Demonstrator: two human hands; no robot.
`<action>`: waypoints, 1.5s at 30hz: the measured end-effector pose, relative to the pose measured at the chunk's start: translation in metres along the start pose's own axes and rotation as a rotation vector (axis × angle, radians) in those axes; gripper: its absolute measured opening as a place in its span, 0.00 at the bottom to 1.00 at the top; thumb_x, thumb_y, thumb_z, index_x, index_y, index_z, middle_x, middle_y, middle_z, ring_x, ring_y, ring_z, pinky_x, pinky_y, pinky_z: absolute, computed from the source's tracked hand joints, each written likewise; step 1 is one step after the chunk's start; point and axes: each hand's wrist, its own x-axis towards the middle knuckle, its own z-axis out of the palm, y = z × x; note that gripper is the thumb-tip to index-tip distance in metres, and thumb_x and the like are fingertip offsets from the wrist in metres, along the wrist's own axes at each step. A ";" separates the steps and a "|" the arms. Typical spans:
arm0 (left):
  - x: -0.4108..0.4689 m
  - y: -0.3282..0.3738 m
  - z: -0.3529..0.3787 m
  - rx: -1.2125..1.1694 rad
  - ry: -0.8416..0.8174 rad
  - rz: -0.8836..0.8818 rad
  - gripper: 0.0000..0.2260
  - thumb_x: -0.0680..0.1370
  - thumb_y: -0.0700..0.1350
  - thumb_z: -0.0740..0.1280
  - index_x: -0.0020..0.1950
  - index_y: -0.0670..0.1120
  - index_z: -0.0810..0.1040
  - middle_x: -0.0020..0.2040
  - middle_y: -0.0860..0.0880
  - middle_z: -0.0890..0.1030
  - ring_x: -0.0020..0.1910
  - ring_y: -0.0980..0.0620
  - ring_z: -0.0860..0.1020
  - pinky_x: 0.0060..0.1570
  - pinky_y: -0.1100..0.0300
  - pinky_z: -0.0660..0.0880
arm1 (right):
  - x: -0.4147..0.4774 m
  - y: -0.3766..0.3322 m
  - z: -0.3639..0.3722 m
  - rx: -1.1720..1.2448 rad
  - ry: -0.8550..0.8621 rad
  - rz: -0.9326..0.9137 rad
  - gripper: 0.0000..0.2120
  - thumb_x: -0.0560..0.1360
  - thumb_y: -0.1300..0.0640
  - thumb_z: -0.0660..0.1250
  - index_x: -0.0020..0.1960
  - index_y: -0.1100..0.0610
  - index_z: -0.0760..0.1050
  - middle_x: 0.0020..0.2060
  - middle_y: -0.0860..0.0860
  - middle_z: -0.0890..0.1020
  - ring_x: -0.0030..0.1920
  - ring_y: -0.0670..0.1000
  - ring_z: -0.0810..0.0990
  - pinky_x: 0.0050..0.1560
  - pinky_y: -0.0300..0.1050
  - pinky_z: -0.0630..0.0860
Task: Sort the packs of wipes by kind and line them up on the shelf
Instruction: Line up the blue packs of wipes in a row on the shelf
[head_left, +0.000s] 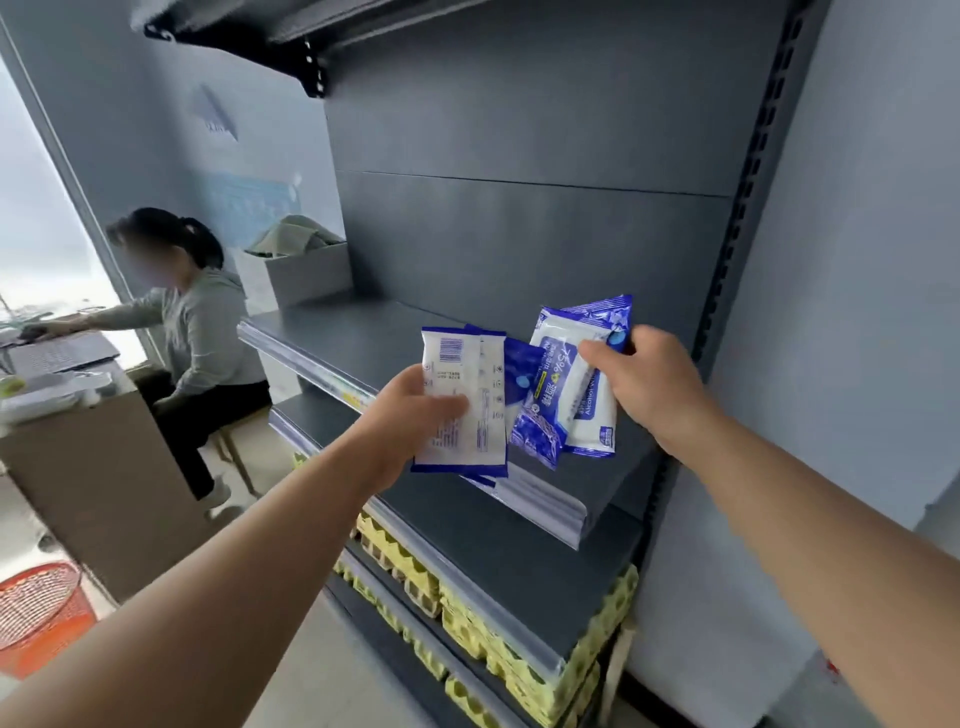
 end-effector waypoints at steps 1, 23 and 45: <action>0.011 0.000 -0.011 -0.002 0.003 0.000 0.09 0.77 0.42 0.69 0.56 0.50 0.74 0.50 0.49 0.83 0.46 0.46 0.83 0.47 0.45 0.81 | 0.009 -0.005 0.013 0.009 -0.009 0.007 0.12 0.75 0.52 0.68 0.44 0.62 0.76 0.37 0.50 0.81 0.35 0.48 0.78 0.32 0.40 0.69; 0.370 -0.027 -0.124 0.078 -0.191 -0.015 0.11 0.77 0.35 0.67 0.58 0.43 0.75 0.52 0.42 0.83 0.49 0.41 0.82 0.47 0.44 0.80 | 0.279 0.037 0.224 -0.083 -0.130 0.317 0.13 0.74 0.55 0.67 0.46 0.67 0.76 0.43 0.59 0.85 0.44 0.61 0.83 0.41 0.47 0.74; 0.564 -0.045 -0.203 0.109 -0.942 0.163 0.11 0.80 0.37 0.64 0.62 0.43 0.77 0.56 0.43 0.83 0.54 0.41 0.82 0.56 0.48 0.78 | 0.350 -0.004 0.356 0.203 0.010 0.389 0.05 0.77 0.66 0.64 0.50 0.60 0.78 0.41 0.53 0.83 0.39 0.46 0.82 0.40 0.39 0.81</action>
